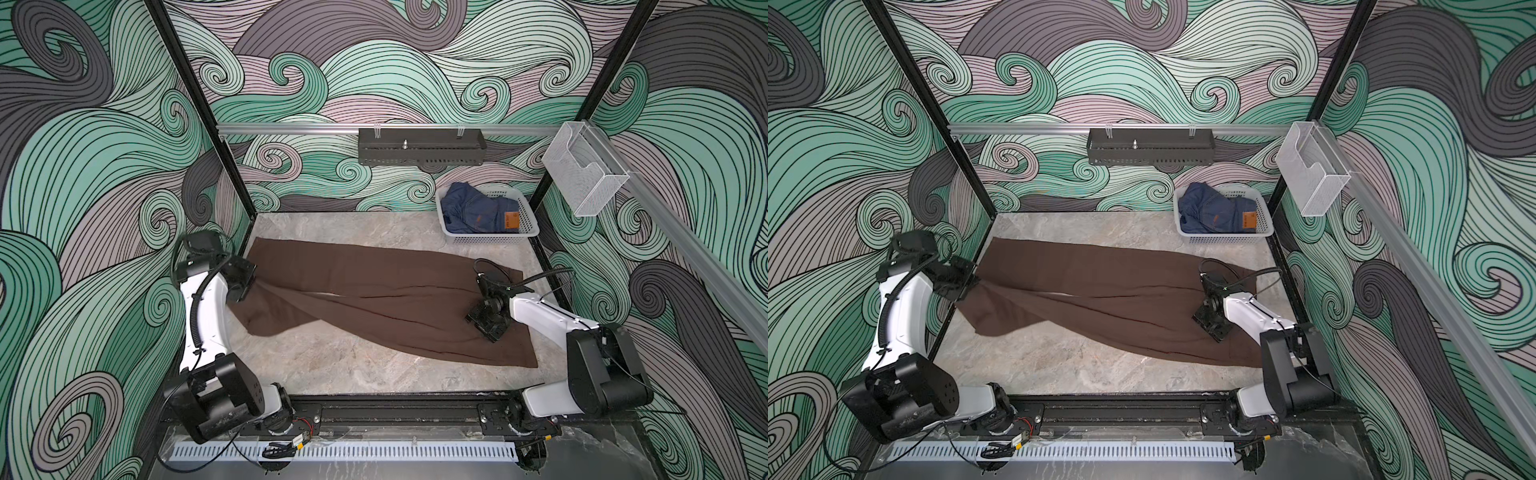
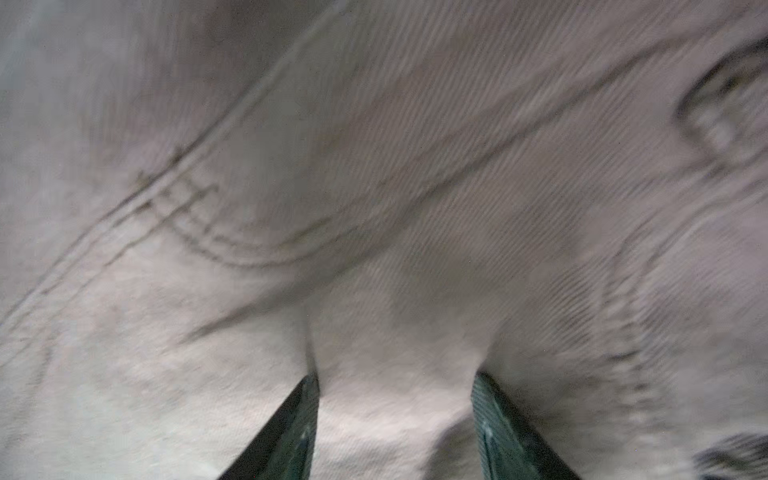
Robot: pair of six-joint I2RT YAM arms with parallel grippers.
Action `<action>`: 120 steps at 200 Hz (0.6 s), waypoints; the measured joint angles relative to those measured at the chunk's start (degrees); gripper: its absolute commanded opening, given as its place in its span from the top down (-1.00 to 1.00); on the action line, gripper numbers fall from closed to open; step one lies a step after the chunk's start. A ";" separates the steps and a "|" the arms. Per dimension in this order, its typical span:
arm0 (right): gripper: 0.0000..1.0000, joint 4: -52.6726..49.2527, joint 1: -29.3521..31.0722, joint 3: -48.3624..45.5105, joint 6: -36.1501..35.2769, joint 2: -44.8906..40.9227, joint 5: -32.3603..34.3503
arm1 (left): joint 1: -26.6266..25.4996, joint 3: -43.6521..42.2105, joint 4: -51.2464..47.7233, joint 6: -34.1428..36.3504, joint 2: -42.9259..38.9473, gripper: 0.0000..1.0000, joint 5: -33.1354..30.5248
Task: Fold and stack the trousers
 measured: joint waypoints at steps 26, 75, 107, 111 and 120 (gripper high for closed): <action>-0.21 0.00 -0.96 0.00 -0.15 0.02 0.61 | -8.17 6.93 -0.63 3.76 3.06 1.00 -1.68; -0.21 -0.15 -1.97 0.00 -0.68 0.02 0.90 | -12.41 1.46 -2.08 7.34 5.97 1.00 -5.62; -0.21 -0.55 -2.16 0.00 -1.07 0.02 1.36 | -10.58 -5.27 -3.15 6.84 0.83 1.00 -11.96; -0.21 -0.63 -2.25 0.00 -1.16 0.02 1.49 | -9.79 -6.51 -3.13 6.54 -0.42 1.00 -12.81; -0.21 -0.81 -2.45 0.00 -1.27 0.00 1.75 | -7.82 -9.33 -2.71 6.03 -3.13 1.00 -14.32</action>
